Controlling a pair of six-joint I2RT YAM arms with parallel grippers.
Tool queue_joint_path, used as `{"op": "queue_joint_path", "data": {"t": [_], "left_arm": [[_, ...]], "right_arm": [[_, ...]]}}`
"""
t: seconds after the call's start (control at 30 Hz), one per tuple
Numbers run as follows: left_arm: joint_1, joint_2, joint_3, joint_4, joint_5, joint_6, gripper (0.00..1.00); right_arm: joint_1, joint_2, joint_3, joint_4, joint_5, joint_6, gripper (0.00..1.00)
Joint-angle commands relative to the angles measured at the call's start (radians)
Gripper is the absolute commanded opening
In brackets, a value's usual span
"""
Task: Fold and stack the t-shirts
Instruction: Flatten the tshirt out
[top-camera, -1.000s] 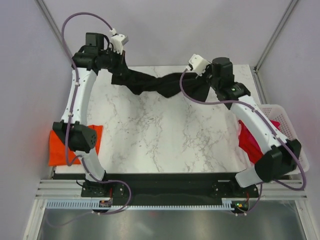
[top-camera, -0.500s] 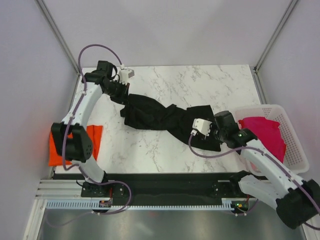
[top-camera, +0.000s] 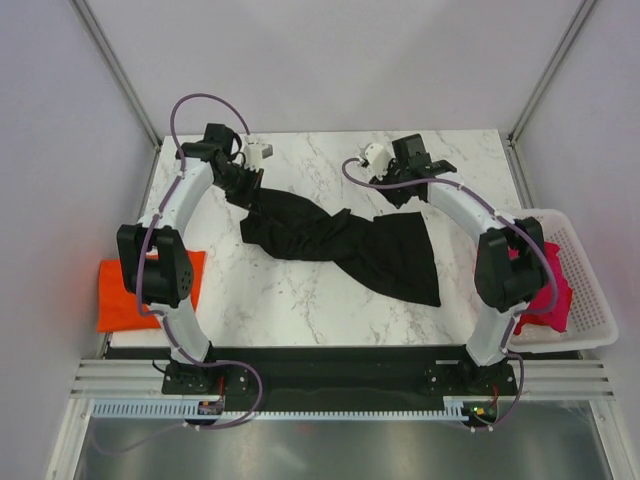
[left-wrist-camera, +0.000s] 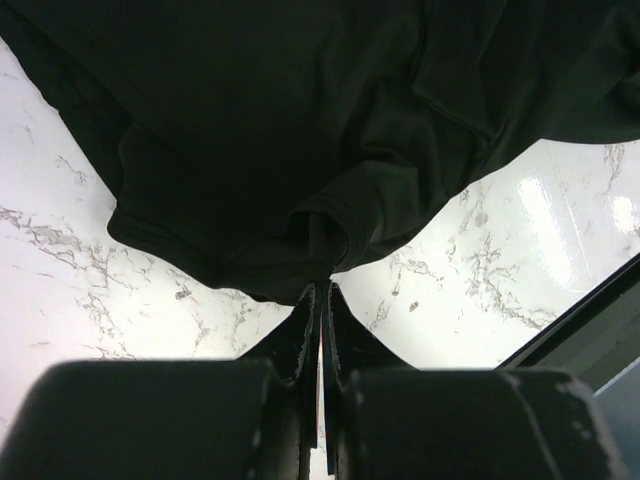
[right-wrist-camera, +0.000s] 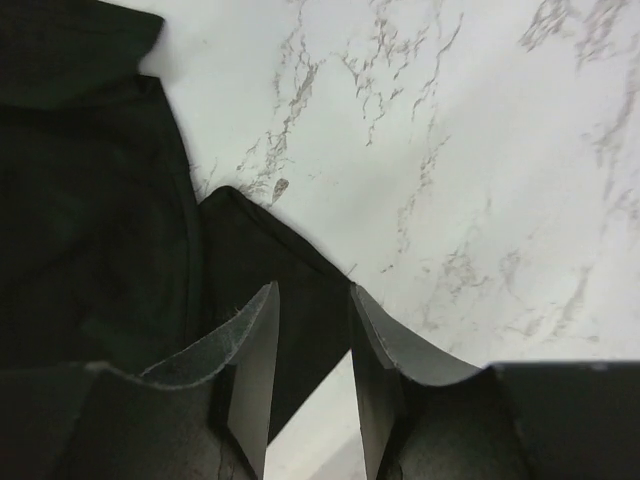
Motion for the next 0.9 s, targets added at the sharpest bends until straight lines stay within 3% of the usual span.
{"op": "queue_joint_path", "data": {"t": [0.0,0.27,0.87], "left_arm": [[0.003,0.019,0.058,0.009,0.037,-0.014,0.02],[0.003,0.05,0.067,0.007,0.043,-0.019,0.02],[0.001,0.079,0.099,0.007,0.035,-0.028,0.02]], "right_arm": [[-0.041,0.118,0.085,-0.034,0.014,0.076,0.41],[-0.116,0.255,0.205,-0.12,0.06,0.117,0.39],[-0.184,0.33,0.165,-0.152,0.055,0.157,0.4]]}}
